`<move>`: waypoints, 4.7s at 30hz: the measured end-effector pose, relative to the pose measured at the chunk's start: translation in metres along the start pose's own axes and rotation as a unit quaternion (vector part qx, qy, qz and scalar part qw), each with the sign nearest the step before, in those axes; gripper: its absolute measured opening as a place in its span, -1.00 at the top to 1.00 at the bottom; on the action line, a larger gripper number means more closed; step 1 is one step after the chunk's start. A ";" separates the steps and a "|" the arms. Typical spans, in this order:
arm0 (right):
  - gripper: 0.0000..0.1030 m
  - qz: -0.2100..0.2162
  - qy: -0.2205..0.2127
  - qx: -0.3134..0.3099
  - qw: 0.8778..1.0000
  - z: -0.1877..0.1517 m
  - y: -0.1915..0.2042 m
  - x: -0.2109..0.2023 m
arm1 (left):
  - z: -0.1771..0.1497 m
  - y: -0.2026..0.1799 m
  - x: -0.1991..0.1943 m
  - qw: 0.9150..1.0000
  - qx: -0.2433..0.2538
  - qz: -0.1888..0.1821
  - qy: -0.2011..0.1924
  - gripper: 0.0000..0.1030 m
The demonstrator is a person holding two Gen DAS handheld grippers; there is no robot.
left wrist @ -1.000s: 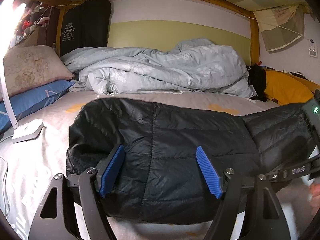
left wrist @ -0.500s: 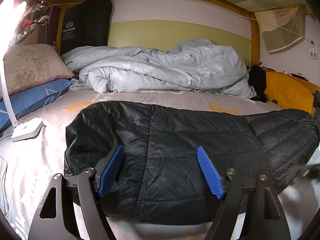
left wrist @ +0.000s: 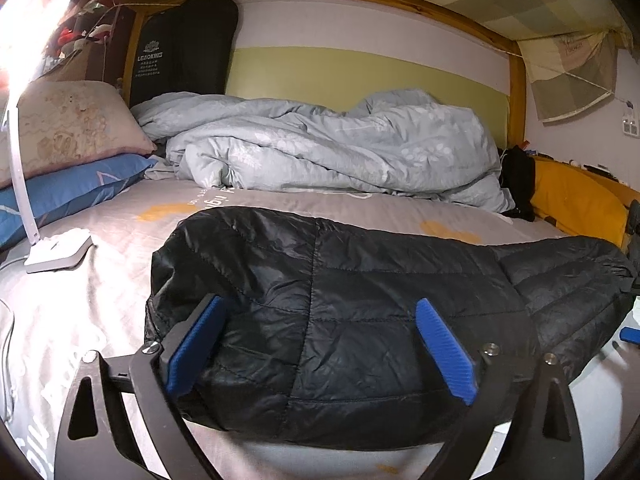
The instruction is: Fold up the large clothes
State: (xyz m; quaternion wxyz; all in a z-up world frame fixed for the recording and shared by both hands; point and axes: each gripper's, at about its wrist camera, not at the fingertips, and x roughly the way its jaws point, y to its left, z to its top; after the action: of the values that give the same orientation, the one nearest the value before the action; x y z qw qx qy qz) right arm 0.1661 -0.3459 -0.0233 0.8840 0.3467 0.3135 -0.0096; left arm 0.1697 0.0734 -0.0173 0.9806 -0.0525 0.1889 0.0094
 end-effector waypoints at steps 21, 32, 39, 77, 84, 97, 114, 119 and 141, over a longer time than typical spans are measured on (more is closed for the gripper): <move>0.35 0.033 -0.005 0.026 0.999 0.010 -0.006 0.041 | 0.006 0.002 -0.004 1.000 -0.007 -0.013 0.002 -0.99; 0.51 -0.059 -0.075 -0.181 0.979 0.048 0.038 0.005 | 0.023 0.035 -0.006 0.997 -0.064 -0.017 0.049 -0.99; 0.51 -0.100 -0.123 -0.250 0.955 0.073 0.073 -0.019 | -0.008 0.039 0.039 0.960 -0.140 -0.168 0.173 0.06; -0.96 -0.024 -0.092 -0.293 0.951 -0.005 0.140 -0.024 | -0.015 0.004 0.051 0.974 -0.071 -0.137 0.166 0.49; -0.52 0.000 0.069 -0.206 0.976 0.043 0.111 0.070 | -0.016 0.005 0.053 0.972 -0.076 -0.143 0.172 0.48; -0.47 0.050 0.108 -0.326 0.938 -0.018 0.148 0.085 | 0.003 0.015 0.019 0.980 -0.066 -0.159 0.100 0.10; -0.58 0.023 0.027 -0.358 0.933 -0.028 0.137 0.034 | 0.037 -0.009 0.008 0.981 -0.031 -0.168 0.090 -0.91; -0.62 -0.010 0.019 -0.286 0.958 -0.004 0.091 0.026 | 0.021 0.013 0.029 0.987 -0.081 -0.080 0.111 -0.93; 0.07 -0.011 0.054 -0.399 0.915 -0.057 0.147 0.056 | 0.045 0.003 0.004 0.981 -0.090 -0.145 0.090 -0.92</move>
State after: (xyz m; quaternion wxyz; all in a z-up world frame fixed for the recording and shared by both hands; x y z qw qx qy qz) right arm 0.2144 -0.1879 0.0028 0.9305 -0.0382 0.3420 0.1256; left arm 0.1898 0.0812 0.0223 0.9419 -0.1676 0.2648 -0.1209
